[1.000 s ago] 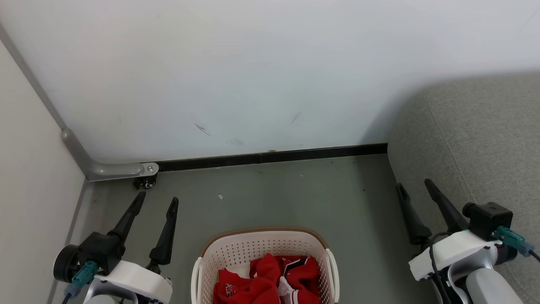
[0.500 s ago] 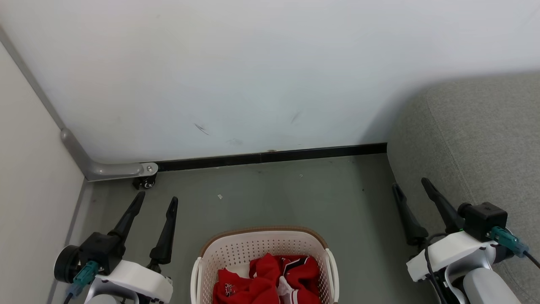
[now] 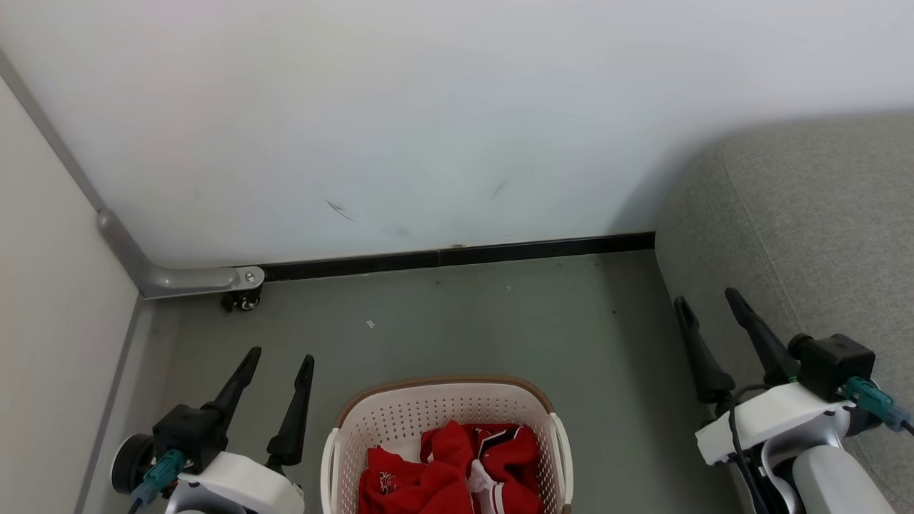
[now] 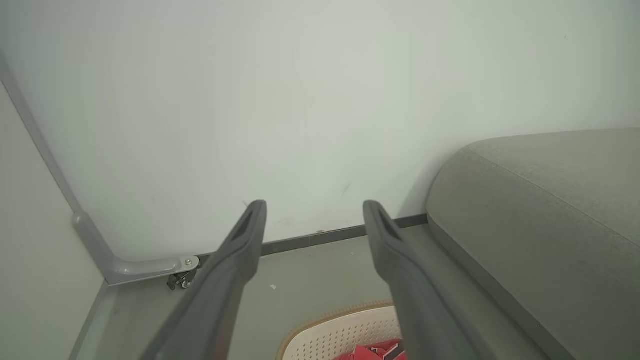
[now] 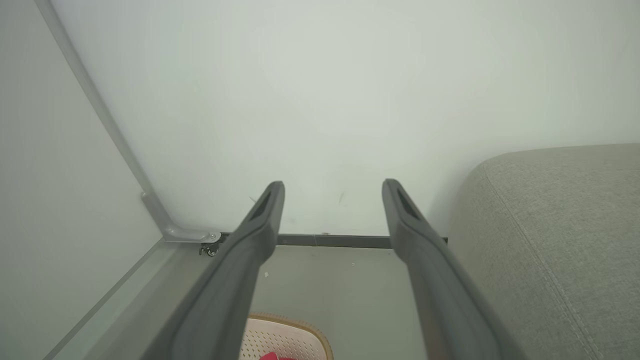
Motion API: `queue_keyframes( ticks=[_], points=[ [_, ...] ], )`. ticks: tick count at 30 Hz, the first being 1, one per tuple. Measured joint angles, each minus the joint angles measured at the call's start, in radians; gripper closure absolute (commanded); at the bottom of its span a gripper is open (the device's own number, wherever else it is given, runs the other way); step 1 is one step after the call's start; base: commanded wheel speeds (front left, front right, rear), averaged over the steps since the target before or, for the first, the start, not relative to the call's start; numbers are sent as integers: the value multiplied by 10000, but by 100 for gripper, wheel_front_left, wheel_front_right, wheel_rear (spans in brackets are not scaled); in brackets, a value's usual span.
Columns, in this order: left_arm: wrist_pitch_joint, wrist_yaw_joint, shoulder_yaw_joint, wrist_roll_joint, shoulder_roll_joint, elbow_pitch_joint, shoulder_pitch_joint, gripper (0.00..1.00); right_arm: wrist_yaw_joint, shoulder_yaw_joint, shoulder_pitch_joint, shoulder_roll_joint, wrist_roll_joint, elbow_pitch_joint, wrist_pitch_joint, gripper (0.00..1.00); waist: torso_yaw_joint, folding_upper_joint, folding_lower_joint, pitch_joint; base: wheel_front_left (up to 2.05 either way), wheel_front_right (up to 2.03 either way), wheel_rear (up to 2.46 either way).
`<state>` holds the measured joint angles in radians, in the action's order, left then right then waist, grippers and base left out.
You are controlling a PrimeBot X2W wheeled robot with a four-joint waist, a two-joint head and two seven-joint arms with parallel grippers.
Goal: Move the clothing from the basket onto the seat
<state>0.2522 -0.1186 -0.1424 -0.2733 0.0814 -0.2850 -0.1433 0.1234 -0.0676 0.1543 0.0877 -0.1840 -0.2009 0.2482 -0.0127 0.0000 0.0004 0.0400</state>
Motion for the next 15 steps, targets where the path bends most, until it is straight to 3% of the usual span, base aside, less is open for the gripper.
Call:
queue_keyframes(
  ticks=[15],
  points=[
    [0, -77, -462, -100, -38, -604, -256, 0, 0, 293, 334, -153, 190, 562, 15, 0, -99, 0, 0, 596, 0, 0, 0]
  ],
)
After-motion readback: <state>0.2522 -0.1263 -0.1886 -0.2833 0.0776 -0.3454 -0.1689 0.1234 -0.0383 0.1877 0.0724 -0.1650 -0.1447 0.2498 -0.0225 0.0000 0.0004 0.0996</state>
